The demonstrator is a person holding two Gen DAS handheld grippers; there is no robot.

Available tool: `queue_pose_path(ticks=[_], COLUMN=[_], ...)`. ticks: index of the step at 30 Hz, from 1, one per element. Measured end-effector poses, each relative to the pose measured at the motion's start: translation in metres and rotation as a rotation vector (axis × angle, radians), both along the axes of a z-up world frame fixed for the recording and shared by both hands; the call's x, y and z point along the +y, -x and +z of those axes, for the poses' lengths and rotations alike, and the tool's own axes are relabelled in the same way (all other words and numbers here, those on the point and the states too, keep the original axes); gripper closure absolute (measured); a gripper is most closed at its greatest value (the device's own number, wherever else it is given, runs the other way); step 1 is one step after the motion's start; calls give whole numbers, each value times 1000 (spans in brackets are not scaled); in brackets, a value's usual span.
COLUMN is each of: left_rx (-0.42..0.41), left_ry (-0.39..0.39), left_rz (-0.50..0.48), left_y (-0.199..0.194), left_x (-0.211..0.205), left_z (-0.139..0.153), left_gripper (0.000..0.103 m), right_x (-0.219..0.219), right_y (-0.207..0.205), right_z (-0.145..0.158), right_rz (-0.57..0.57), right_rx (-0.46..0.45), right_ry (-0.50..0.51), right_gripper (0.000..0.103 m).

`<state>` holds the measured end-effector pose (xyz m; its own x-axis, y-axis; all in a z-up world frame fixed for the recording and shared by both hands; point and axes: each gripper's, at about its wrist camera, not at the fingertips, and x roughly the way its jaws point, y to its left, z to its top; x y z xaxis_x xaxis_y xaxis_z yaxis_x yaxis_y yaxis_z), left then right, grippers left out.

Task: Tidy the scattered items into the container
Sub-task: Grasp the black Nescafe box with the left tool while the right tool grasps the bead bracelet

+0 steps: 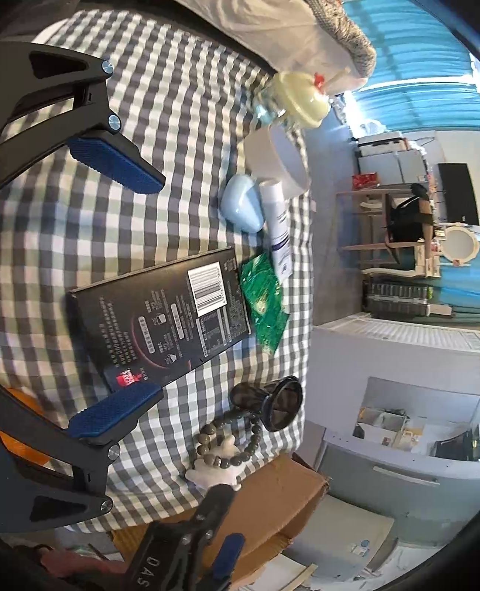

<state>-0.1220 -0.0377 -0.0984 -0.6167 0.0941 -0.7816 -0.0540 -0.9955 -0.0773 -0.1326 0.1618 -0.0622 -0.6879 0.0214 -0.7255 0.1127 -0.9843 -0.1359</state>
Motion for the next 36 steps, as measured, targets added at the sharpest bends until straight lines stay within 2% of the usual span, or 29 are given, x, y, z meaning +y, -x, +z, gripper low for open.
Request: queue_pose_path(ticks=[7, 10, 14, 15, 17, 20, 24, 29, 31, 36], left_rx=[-73, -121, -118, -116, -110, -119, -93, -39, -36, -41], left_ry=[-86, -57, -4, 1, 15, 3, -6, 8, 17, 14], left_rz=[-22, -39, -51, -55, -76, -81, -75, -67, -66, -70], left_y=[22, 25, 25, 25, 23, 20, 12, 6, 6, 8], left_x=[9, 18, 27, 29, 31, 26, 19, 13, 11, 9], left_z=[-19, -27, -29, -28, -24, -18, -3, 15, 15, 13], left_gripper=[0, 0, 0, 6, 13, 19, 21, 21, 21, 21], right_x=[1, 1, 1, 0, -1, -3, -8, -13, -16, -19], right_y=[11, 14, 17, 18, 20, 23, 28, 34, 35, 44], right_z=[-3, -5, -7, -8, -9, -7, -5, -10, -13, -27], right_rz=[2, 1, 2, -1, 2, 18, 44, 57, 64, 49], right_rx=[-16, -24, -24, -24, -25, -17, -21, -55, -66, -107], right_ry=[9, -3, -13, -22, -35, -33, -30, -13, -11, -16], right_gripper=[11, 11, 11, 11, 11, 13, 38, 41, 51, 61])
